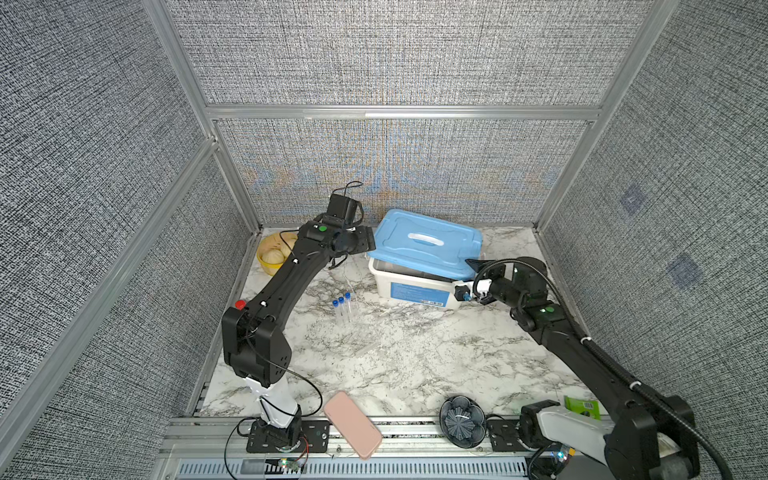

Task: Organize the chemistry lab equipment
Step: 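Lower the blue lid onto the white bin with the right gripper, then move both grippers to opposite edges of the blue lid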

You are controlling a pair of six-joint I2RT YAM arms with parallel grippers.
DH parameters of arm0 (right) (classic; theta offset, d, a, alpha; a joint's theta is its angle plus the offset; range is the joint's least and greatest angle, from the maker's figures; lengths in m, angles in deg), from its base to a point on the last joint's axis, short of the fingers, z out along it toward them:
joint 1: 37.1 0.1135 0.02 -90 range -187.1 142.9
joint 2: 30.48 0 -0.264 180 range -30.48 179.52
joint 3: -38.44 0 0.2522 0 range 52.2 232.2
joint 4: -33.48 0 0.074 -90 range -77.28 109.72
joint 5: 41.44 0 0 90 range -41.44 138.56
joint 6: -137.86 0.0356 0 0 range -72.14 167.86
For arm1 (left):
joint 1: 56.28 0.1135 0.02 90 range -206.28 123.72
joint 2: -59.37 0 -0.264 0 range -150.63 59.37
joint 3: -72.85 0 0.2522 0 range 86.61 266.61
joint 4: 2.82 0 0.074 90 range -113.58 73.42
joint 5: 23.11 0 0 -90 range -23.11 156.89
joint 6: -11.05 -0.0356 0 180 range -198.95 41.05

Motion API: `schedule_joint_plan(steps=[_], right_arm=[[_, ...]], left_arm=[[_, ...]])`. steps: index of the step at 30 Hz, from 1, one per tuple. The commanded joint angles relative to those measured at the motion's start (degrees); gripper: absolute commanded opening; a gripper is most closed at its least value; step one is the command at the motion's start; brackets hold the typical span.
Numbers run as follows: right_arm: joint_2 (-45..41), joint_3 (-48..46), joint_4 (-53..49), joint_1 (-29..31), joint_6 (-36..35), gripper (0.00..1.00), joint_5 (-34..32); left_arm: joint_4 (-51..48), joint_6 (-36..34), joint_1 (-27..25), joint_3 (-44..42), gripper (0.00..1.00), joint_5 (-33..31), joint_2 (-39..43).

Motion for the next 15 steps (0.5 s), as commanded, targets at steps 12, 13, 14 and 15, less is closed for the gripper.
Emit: schedule_joint_plan(steps=[12, 13, 14, 15], right_arm=[[-6.47, 0.74, -1.94, -0.84, 15.44, 0.65, 4.97], [-5.62, 1.87, 1.26, -0.87, 23.7, 0.65, 4.54], [-4.26, 3.64, 3.98, -0.87, 34.11, 0.65, 2.37], [-2.86, 5.15, 5.81, -0.8, 41.91, 0.65, -0.13]], left_arm=[[-1.9, -4.91, 0.15, 1.05, 0.83, 0.46, -1.91], [-1.3, -5.42, 0.14, 0.98, 0.83, -0.16, -2.11], [-0.51, -5.97, 0.27, 1.03, 0.83, -0.84, -2.4], [0.17, -6.32, 0.42, 1.15, 0.83, -1.14, -2.88]])
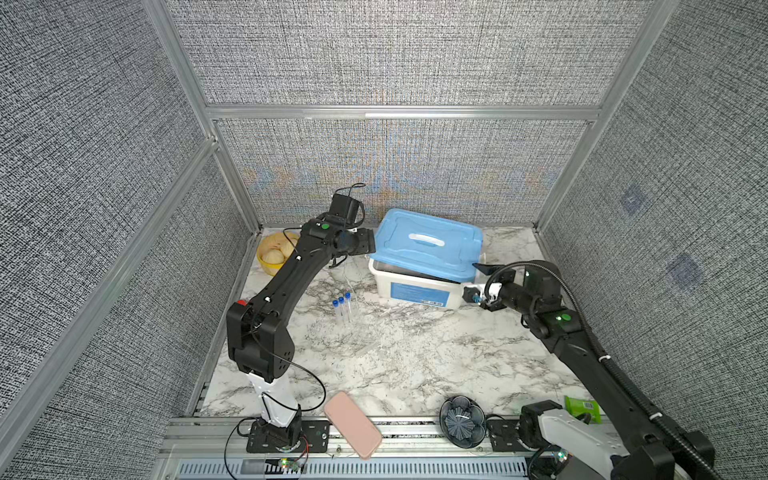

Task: Organize the chemistry lab equipment
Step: 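Move both grippers to opposite edges of the blue lid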

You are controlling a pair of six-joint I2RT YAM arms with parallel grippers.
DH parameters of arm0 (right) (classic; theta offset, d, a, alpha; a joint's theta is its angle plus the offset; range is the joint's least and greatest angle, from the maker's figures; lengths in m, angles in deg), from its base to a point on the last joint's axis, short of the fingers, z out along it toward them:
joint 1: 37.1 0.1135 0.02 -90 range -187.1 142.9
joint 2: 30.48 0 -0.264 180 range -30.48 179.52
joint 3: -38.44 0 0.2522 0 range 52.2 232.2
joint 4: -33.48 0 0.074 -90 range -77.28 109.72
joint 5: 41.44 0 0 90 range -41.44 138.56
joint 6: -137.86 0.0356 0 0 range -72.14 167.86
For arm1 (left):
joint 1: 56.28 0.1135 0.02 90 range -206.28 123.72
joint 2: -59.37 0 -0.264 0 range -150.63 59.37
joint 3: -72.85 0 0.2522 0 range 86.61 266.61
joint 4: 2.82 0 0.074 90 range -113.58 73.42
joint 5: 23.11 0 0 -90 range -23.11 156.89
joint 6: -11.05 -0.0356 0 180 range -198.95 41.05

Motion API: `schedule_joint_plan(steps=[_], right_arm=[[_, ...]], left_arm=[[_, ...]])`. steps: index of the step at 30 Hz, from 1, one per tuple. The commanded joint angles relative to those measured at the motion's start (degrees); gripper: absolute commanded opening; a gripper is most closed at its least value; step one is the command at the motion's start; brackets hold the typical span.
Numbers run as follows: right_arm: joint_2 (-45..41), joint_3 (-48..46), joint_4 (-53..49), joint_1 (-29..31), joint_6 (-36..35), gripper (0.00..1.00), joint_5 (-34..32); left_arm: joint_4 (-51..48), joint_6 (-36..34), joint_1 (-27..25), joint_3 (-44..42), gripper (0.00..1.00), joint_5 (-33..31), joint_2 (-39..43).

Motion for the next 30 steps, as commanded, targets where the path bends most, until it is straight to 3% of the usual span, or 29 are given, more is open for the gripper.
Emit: schedule_joint_plan(steps=[1, 3, 5, 8, 11, 12, 14, 17, 24, 30], right_arm=[[3.31, 3.74, 12.11, 0.06, 33.71, 0.65, -7.01], [5.98, 6.57, 11.44, 0.11, 50.96, 0.65, -16.68], [8.66, 13.29, 0.62, 0.03, 64.68, 0.65, -26.14], [14.37, 22.88, -17.54, -0.01, 74.16, 0.69, -29.37], [18.77, 28.05, -28.62, 0.0, 79.75, 0.91, -29.94], [19.61, 28.55, -30.2, 0.01, 80.07, 0.99, -29.99], [21.56, 30.03, -34.59, 0.09, 80.88, 0.99, -29.51], [23.54, 32.0, -39.84, 0.06, 81.48, 0.99, -29.0], [28.33, 34.91, -45.63, 0.55, 79.24, 0.99, -28.79], [30.95, 38.62, -49.02, 1.61, 81.12, 0.99, -30.51]], left_arm=[[2.44, -2.31, 0.47, 0.42, 0.83, -0.97, -1.26], [3.35, -2.66, 0.59, 1.39, 0.83, -1.06, -2.32], [5.44, -3.75, 0.71, 1.11, 0.84, -0.31, -2.99], [6.8, -6.09, 0.74, 1.68, 0.84, 2.03, -4.44], [6.66, -10.07, 0.65, 3.19, 0.84, 7.52, -5.63], [6.99, -10.71, 0.61, 3.13, 0.84, 9.59, -5.66], [7.48, -10.96, 0.59, 2.77, 0.84, 11.34, -5.96], [5.92, -11.65, 0.59, 3.51, 0.84, 7.02, -7.32], [4.08, -13.48, 0.71, 5.84, 0.84, 3.84, -9.89], [-0.31, -13.39, 0.58, 8.56, 0.83, 5.93, -12.18]])
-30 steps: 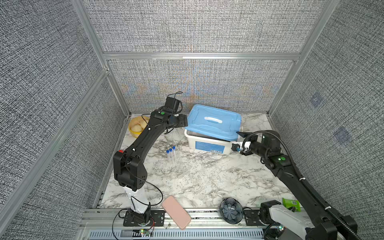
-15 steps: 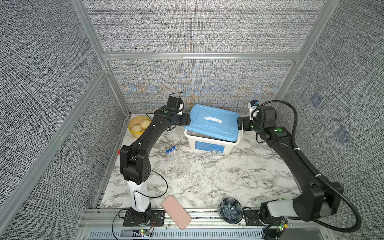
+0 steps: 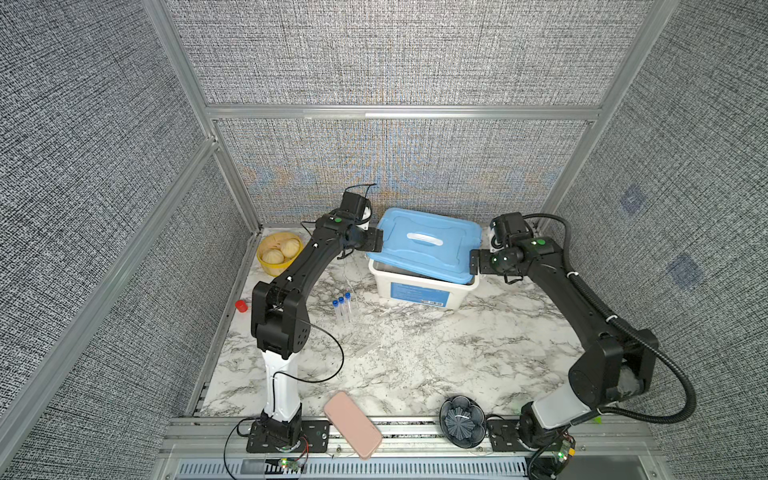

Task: Organize the chemistry lab equipment
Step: 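Move both grippers to opposite edges of the blue lid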

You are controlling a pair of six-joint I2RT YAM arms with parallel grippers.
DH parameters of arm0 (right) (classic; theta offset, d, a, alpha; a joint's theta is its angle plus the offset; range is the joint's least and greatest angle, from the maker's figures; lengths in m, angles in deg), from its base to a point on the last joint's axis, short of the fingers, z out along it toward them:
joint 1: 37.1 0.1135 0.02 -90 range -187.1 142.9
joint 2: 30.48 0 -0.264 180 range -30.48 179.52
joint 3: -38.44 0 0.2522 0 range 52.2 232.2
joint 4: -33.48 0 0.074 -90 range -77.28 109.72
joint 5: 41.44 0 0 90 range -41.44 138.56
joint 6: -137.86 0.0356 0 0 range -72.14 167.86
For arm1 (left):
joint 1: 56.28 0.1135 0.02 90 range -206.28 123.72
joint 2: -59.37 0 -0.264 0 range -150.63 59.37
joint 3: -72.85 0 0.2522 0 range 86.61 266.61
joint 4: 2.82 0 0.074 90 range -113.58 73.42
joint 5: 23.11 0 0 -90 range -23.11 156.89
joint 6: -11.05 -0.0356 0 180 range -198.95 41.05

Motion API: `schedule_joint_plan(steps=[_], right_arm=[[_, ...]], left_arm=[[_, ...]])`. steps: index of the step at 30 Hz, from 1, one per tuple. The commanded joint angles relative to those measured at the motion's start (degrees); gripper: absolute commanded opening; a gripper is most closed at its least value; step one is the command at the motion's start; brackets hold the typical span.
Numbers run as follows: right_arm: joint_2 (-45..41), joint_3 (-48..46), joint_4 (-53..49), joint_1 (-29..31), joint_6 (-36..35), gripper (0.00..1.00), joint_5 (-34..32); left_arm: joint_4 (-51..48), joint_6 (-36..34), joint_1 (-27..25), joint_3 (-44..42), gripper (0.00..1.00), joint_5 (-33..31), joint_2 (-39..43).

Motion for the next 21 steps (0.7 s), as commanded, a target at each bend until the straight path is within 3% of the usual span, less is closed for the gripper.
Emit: schedule_joint_plan(steps=[1, 8, 21], right_arm=[[-0.03, 1.48, -4.72, 1.09, 1.38, 0.99, -4.07], [-1.14, 4.62, -4.04, 2.79, 0.78, 0.99, -5.44], [0.6, 0.69, 1.03, 4.2, 3.13, 0.99, -9.28]], left_arm=[[-2.13, -1.16, -0.02, -0.34, 0.83, 1.71, 0.04], [-2.92, -0.45, -0.02, -1.59, 0.81, 2.52, 0.25], [-0.12, -0.52, -0.11, -10.85, 0.76, 2.22, 7.04]])
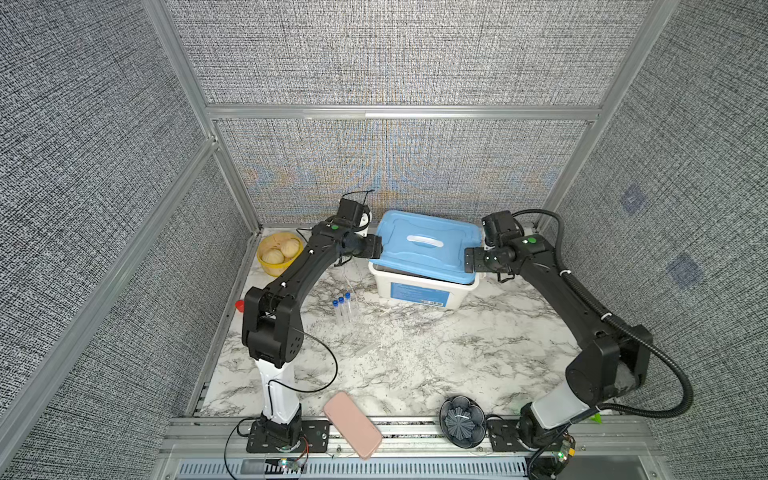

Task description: Organize the chemistry lab equipment

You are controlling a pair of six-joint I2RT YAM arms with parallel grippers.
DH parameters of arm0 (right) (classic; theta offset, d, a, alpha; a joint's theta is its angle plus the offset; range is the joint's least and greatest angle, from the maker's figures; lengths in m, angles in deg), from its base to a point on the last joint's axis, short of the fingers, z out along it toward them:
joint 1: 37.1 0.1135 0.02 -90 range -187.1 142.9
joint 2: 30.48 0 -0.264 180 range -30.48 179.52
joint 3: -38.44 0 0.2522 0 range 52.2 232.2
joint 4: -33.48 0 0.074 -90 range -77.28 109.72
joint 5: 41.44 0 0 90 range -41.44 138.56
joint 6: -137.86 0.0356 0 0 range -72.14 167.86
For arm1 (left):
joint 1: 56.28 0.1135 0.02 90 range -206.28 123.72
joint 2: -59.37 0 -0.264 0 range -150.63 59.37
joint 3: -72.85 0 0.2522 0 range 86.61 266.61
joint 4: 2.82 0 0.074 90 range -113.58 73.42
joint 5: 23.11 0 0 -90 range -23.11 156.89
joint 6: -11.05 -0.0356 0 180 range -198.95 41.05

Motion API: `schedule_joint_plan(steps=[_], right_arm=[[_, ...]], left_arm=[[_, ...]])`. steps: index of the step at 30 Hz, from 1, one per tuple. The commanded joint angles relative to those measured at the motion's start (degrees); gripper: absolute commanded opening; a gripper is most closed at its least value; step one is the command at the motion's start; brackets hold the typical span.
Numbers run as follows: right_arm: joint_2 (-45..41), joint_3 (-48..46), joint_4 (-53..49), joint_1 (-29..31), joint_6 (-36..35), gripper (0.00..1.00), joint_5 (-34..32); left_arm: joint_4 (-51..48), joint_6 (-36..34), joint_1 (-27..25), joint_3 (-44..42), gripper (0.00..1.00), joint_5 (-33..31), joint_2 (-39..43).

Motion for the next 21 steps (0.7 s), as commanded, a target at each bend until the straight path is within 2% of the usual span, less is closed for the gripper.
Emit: schedule_joint_plan(steps=[1, 7, 13, 21], right_arm=[[-0.33, -0.51, 0.59, 0.26, 1.66, 0.99, -2.8], [-0.87, -1.5, 1.14, 0.3, 2.02, 0.99, -2.12], [-2.14, -1.37, 1.2, 0.76, 0.2, 0.99, -0.01], [-10.22, -10.51, 9.87, 0.93, -0.65, 0.99, -0.48]], left_arm=[[-3.25, -0.84, -0.09, -1.88, 0.76, -0.65, 1.37], [-3.14, -0.46, -0.08, -4.27, 0.75, 0.52, 2.01], [-4.45, -2.27, -1.29, -4.8, 0.73, -1.44, 1.66], [-4.98, -4.3, -1.58, -6.77, 0.72, -1.31, 3.99]])
